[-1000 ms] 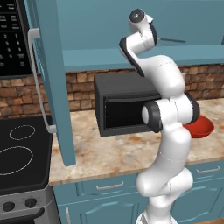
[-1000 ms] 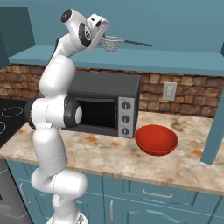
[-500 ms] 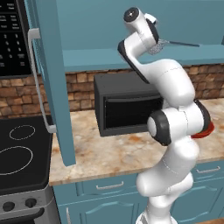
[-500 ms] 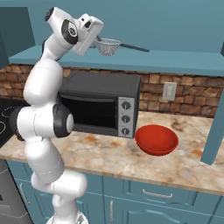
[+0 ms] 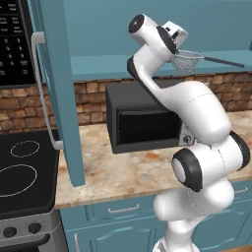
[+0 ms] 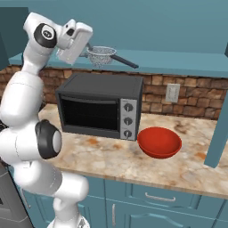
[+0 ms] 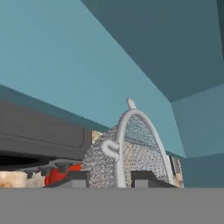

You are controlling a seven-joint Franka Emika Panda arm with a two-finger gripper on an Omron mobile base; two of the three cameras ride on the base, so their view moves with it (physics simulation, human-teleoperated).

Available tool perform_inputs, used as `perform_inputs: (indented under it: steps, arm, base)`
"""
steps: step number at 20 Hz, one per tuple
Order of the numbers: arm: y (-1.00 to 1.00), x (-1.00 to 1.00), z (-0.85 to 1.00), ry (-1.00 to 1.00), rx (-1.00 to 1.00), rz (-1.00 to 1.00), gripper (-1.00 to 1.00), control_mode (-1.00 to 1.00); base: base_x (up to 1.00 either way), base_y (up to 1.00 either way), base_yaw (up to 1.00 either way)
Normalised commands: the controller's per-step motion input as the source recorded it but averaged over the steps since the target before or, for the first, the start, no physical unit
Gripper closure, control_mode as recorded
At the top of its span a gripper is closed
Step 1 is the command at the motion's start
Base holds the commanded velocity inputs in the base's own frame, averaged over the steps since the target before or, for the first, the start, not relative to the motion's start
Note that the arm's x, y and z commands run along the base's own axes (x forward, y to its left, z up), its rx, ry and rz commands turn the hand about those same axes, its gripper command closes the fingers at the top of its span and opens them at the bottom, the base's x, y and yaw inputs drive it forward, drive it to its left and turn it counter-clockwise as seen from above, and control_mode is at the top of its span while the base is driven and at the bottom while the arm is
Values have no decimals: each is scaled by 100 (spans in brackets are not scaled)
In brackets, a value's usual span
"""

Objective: Open the cabinet and setup a tea strainer by placing it in the bowl upright.

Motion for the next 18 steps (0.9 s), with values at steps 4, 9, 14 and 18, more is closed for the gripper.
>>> perform_inputs:
  steps: [4, 9, 14, 18]
  arm:
    - [-21, -100, 0, 1, 0, -14, 100, -100]
    - [-34, -100, 0, 2, 0, -12, 100, -100]
    - [-47, -86, -8, 0, 0, -8, 100, -100]
    - [-54, -36, -33, 2, 4, -1, 100, -100]
  base:
    - [0, 0, 0]
    - [0, 0, 0]
    - [0, 0, 0]
    - [0, 0, 0]
